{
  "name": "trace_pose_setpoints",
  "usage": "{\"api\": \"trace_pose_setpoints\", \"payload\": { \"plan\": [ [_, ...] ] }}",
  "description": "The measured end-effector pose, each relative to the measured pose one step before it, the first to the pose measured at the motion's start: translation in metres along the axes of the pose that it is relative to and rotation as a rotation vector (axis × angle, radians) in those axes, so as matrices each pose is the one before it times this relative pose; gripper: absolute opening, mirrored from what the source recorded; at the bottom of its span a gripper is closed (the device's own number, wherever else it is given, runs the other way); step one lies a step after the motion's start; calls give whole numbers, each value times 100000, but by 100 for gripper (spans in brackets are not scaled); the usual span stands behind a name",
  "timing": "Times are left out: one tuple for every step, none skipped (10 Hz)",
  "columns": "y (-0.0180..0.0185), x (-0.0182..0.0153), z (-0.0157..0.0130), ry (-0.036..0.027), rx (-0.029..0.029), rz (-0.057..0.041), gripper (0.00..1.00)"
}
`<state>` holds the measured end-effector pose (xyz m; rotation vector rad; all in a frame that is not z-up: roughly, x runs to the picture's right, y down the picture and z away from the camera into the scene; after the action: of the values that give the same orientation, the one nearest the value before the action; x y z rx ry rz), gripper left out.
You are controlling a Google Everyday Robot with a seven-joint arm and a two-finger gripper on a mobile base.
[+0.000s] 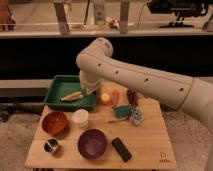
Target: Place brush in tray
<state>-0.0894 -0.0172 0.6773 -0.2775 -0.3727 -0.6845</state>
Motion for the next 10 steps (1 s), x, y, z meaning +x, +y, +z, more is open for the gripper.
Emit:
{"api": "trace_pose_setpoints", "payload": {
  "plan": [
    [-581, -267, 93, -449, 701, -1068, 0],
    [-957, -462, 192, -716, 799, -1675, 0],
    [-668, -227, 360, -846, 239, -1278, 0],
    [-618, -182, 461, -978, 234, -1183, 0],
    [-520, -147, 683, -1561, 462, -1754, 0],
    [-270, 72, 863, -1485, 648, -1773, 0],
    [-213, 7, 493, -1360, 1086, -1769, 0],
    [-204, 156, 816, -2098, 1983, -3167, 0],
    [-127, 41, 477, -1179, 1136, -1786, 0],
    [-159, -92, 631, -1500, 1134, -2274, 0]
  ]
}}
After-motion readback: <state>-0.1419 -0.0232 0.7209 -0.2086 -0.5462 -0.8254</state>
